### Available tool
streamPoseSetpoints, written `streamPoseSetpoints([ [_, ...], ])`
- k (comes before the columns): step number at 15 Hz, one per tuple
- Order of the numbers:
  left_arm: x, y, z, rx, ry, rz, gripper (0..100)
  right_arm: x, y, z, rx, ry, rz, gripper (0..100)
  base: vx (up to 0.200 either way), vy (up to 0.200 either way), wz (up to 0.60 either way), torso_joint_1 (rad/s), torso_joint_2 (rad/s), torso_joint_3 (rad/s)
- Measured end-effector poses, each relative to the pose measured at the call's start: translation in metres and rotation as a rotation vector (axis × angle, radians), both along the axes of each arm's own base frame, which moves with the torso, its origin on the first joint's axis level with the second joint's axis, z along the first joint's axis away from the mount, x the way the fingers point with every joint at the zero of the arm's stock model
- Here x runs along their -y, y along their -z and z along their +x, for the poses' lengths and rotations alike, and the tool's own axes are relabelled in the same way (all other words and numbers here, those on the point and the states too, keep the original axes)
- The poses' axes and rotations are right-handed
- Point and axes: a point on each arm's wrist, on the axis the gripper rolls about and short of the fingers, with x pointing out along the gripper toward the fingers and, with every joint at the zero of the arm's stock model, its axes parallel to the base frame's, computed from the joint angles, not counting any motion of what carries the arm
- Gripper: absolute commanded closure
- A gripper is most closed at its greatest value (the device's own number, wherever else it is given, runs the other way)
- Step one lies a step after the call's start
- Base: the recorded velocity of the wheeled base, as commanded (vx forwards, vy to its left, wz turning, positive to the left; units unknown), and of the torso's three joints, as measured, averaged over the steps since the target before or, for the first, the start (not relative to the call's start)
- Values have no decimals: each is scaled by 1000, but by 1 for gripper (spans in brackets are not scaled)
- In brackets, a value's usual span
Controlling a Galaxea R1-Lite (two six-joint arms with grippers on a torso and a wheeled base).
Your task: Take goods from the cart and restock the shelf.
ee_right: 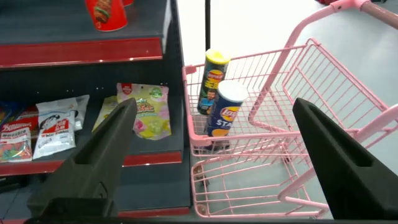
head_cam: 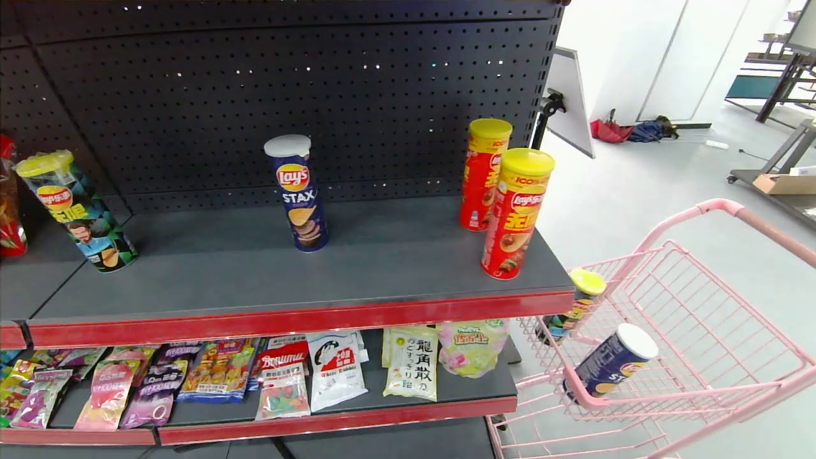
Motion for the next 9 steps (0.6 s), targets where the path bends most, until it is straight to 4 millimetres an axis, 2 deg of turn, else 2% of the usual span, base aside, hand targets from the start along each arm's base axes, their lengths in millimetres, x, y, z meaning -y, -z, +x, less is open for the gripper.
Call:
streamPoseSetpoints([
  [1, 0, 0, 0, 0, 0, 0, 0, 0, 0, 0, -1, 0, 0, 0, 0, 0, 0, 0, 0, 0],
  [9, 0, 0, 0, 0, 0, 0, 0, 0, 0, 0, 0, 1, 2, 0, 0, 0, -600, 5, 1, 3],
])
